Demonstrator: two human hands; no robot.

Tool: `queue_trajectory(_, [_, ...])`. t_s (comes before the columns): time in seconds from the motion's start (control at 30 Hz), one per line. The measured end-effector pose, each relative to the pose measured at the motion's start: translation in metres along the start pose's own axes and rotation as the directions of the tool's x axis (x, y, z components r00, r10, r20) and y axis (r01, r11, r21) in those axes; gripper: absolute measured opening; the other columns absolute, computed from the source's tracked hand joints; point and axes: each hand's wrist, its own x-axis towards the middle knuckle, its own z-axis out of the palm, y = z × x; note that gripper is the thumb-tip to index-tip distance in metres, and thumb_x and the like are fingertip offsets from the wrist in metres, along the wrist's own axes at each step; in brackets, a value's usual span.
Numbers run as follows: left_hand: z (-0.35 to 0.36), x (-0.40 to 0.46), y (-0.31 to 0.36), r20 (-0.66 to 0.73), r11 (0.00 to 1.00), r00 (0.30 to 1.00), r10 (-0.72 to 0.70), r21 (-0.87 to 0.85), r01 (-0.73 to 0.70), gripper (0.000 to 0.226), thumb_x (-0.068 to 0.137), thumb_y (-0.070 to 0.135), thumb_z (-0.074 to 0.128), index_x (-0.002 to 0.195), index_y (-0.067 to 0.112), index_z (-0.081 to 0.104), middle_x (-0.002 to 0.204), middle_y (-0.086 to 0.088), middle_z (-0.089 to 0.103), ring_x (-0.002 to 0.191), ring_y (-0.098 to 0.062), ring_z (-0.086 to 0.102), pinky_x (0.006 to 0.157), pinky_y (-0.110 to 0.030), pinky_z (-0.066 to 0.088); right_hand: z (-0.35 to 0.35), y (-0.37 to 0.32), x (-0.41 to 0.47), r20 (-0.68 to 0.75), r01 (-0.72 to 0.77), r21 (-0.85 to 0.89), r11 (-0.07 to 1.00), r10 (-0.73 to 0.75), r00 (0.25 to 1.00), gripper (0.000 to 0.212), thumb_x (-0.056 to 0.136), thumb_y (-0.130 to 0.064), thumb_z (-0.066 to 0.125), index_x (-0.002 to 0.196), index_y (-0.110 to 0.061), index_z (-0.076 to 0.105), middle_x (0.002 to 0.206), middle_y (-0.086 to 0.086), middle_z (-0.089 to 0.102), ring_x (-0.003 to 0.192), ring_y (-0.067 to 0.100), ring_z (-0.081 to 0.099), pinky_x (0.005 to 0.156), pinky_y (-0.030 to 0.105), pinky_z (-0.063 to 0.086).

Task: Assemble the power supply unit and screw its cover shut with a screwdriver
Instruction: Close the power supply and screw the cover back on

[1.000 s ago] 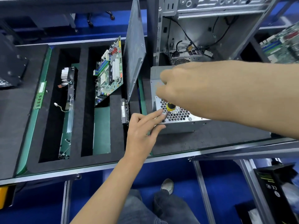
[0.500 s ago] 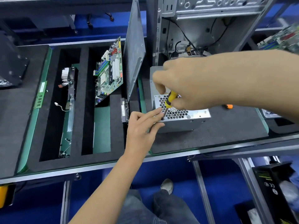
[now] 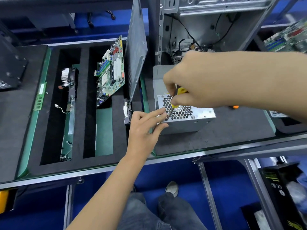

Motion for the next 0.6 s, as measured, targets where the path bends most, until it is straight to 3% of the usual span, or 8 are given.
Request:
queue_trajectory(0.07, [0.0, 0.0, 0.001, -0.001, 1.0, 1.0, 0.003, -0.002, -0.003, 0.024, 0.09, 0.029, 0.071, 0.108, 0.015, 0.078, 0.121, 0.008, 0.071, 0.087, -0.022, 0.049, 0.083, -0.021, 0.046, -0.004, 0.0, -0.004, 0.016, 0.006, 0.001, 1.0, -0.006, 1.0, 0.023, 0.086, -0.043, 0.053, 0.082, -0.024, 0.066, 0.064, -0.004, 0.054, 0.054, 0.002, 0.034, 0.06, 0.035, 0.05])
queue_trajectory(0.13, [-0.001, 0.002, 0.002, -0.008, 1.0, 1.0, 0.022, -0.001, -0.022, 0.023, 0.09, 0.028, 0.071, 0.107, 0.013, 0.078, 0.119, 0.006, 0.071, 0.087, -0.024, 0.051, 0.084, -0.023, 0.047, -0.006, 0.003, -0.006, 0.029, 0.012, 0.013, 1.0, -0.012, 1.0, 0.022, 0.091, -0.042, 0.058, 0.078, -0.024, 0.062, 0.054, -0.013, 0.042, 0.05, 0.0, 0.038, 0.056, 0.031, 0.044])
queue_trajectory(0.3, [-0.002, 0.002, 0.01, -0.022, 0.998, 0.999, -0.049, -0.036, 0.048, 0.017, 0.087, 0.019, 0.076, 0.103, 0.013, 0.079, 0.116, 0.005, 0.073, 0.091, -0.024, 0.054, 0.088, -0.025, 0.047, 0.0, 0.011, -0.015, 0.014, -0.011, 0.082, 0.997, 0.009, 1.0, 0.027, 0.09, -0.045, 0.056, 0.081, -0.022, 0.066, 0.053, -0.011, 0.046, 0.054, 0.0, 0.039, 0.054, 0.029, 0.037])
queue_trajectory(0.43, [-0.004, 0.003, 0.02, 0.012, 0.984, 0.988, -0.153, -0.091, 0.153, 0.013, 0.084, 0.013, 0.079, 0.097, 0.014, 0.079, 0.114, 0.005, 0.073, 0.1, -0.025, 0.056, 0.094, -0.025, 0.045, -0.001, 0.016, -0.019, 0.007, -0.047, 0.131, 0.99, 0.047, 0.999, 0.029, 0.087, -0.047, 0.052, 0.08, -0.023, 0.066, 0.053, -0.011, 0.052, 0.057, -0.001, 0.043, 0.064, 0.035, 0.05])
queue_trajectory(0.6, [-0.006, 0.007, 0.024, 0.077, 0.967, 0.975, -0.208, -0.137, 0.217, 0.008, 0.085, 0.015, 0.078, 0.092, 0.019, 0.077, 0.112, 0.008, 0.072, 0.109, -0.022, 0.056, 0.098, -0.021, 0.039, 0.0, 0.018, -0.021, 0.018, -0.056, 0.166, 0.985, 0.054, 0.998, 0.028, 0.086, -0.048, 0.053, 0.078, -0.025, 0.065, 0.053, -0.011, 0.055, 0.056, 0.001, 0.049, 0.064, 0.036, 0.053])
